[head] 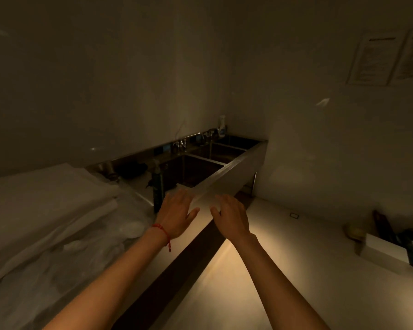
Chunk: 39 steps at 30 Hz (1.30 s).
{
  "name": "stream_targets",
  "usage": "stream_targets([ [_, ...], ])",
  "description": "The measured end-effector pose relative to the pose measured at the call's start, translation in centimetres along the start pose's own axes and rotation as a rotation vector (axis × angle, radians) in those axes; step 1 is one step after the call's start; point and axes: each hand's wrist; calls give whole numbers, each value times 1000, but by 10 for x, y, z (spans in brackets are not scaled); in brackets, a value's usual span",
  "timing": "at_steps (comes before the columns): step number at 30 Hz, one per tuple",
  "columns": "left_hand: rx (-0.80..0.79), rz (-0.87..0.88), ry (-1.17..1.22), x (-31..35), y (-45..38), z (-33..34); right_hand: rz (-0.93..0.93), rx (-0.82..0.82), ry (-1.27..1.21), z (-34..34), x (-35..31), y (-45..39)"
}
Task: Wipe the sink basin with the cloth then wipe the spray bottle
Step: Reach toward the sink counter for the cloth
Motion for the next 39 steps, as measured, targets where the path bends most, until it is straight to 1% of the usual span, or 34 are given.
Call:
stream_targets([
  [3,39,10,25,-12,-33,18,17,-11,-27,12,12,-33],
  [6,-17,-2,1,-30,-72,39,24,-6,-47,24,21,-73],
  [11,-55,-12,-49,-57,-144,73,-38,34,-70,46,37,-146],
  [14,-72,-9,-71,-70,-179,96,-24,39,-107,62,48,-181],
  [17,-102,0,-94,-84,-212,115,-18,25,-88,77,61,-214],
  [22,-177,-7,-150,-100,-250,146,7,-7,-67,96,82,-257],
  [28,-196,-34,-166,-112,-281,173,-15,-38,-48,119,104,-303],
  [36,-235,-162,-157,-129,-333,222,-72,-113,-114,158,145,-371],
  [39,-260,-170,-271,-137,-355,239,-90,-168,-143,170,163,-404],
])
Point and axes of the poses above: each hand's wrist, its own y-axis away from the middle knuckle, its own z-axis out of the palm, x = y × z, and after that the axes turned 12 degrees about -y, right-handed
